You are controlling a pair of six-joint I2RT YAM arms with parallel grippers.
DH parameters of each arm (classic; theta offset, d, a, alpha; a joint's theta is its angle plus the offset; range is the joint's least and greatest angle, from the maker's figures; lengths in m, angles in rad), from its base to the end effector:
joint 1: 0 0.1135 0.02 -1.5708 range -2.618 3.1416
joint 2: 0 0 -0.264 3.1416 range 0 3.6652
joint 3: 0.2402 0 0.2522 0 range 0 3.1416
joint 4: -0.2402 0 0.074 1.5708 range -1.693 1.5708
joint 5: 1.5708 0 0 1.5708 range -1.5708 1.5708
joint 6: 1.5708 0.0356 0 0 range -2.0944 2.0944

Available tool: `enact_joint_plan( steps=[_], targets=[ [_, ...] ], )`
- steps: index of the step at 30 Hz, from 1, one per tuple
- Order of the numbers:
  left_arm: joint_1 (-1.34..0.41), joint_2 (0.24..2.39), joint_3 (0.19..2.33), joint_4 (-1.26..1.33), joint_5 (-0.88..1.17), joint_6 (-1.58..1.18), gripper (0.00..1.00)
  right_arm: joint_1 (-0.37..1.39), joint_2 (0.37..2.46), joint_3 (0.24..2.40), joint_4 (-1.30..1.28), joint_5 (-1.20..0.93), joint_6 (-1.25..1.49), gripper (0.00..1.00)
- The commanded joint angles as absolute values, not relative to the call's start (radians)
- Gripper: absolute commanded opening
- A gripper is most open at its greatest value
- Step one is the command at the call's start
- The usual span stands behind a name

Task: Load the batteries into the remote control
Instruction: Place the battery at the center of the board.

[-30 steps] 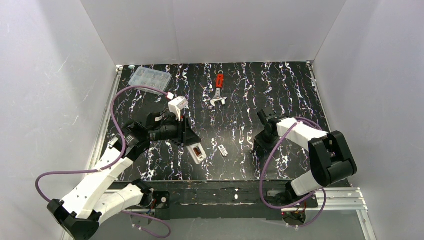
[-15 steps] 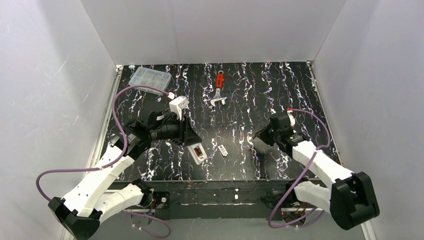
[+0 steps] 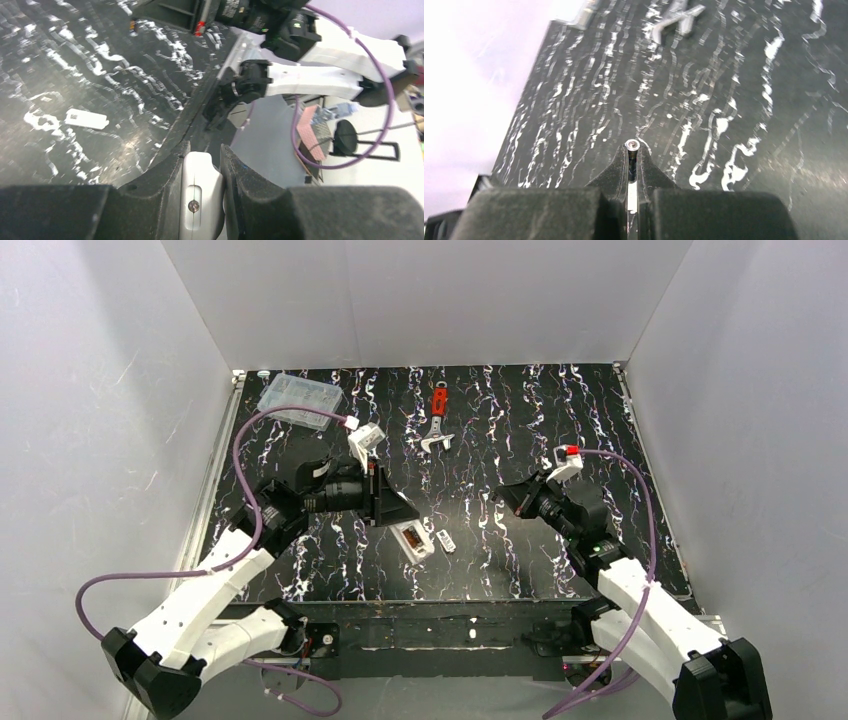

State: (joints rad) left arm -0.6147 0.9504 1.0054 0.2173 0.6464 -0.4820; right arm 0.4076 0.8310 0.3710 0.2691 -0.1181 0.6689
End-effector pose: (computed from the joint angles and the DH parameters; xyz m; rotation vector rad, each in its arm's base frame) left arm 0.1563 -0.1366 0.4292 0.6891 1.3174 -1.3229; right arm 0.1778 0.0814 0.2328 0.1511 1.8402 0.8738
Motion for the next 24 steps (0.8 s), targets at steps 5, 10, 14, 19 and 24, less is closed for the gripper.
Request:
enact_joint_plan(
  steps=[5,10,14,19,24],
  targets=[
    [-0.610,0.950,0.938,0.746,0.960,-0.714,0.00,0.405,0.774,0.326,0.534,-0.358,0.510,0.01],
    [-0.611,0.968,0.950,0.822,0.977,-0.776,0.00,0.405,0.758,0.302,0.607,-0.387,0.508,0.01],
    [-0.611,0.963,0.949,0.791,0.963,-0.762,0.00,0.405,0.742,0.304,0.628,-0.430,0.482,0.01],
    [-0.610,0.934,0.952,0.599,0.857,-0.664,0.00,0.405,0.715,0.323,0.696,-0.537,0.448,0.01],
    [-0.611,0.931,0.992,0.330,0.726,-0.546,0.00,0.405,0.680,0.400,0.711,-0.714,0.357,0.01]
  ],
)
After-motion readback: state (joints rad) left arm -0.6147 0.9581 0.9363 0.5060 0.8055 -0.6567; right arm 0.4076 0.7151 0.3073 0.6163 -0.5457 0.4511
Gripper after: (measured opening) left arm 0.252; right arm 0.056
